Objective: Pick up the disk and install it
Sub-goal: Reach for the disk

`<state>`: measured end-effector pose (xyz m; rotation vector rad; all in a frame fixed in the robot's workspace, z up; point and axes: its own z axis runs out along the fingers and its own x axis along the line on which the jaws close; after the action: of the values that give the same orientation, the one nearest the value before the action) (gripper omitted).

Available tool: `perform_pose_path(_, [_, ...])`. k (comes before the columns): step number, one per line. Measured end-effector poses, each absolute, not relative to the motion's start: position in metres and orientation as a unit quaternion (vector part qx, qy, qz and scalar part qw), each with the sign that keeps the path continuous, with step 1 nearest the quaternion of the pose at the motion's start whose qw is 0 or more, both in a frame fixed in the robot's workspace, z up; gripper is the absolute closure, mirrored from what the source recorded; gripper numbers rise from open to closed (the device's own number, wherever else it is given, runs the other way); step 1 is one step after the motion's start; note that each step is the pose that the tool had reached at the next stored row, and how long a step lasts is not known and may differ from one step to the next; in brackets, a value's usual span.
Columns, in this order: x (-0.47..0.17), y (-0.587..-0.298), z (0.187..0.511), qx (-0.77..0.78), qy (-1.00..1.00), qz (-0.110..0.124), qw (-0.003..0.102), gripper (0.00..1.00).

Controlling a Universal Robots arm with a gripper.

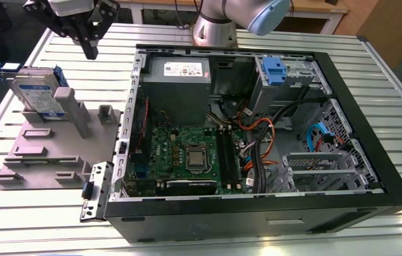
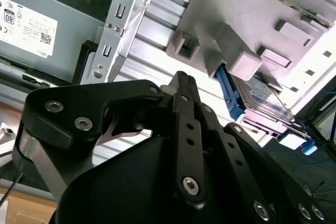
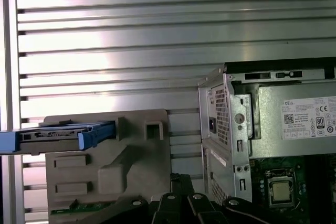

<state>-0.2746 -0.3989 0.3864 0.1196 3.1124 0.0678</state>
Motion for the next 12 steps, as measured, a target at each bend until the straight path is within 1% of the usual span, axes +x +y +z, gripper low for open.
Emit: perform_pose_path(12, [-0.2768, -0.3989, 0.3862, 0.038, 0.999, 0.022, 0.013, 0.89])
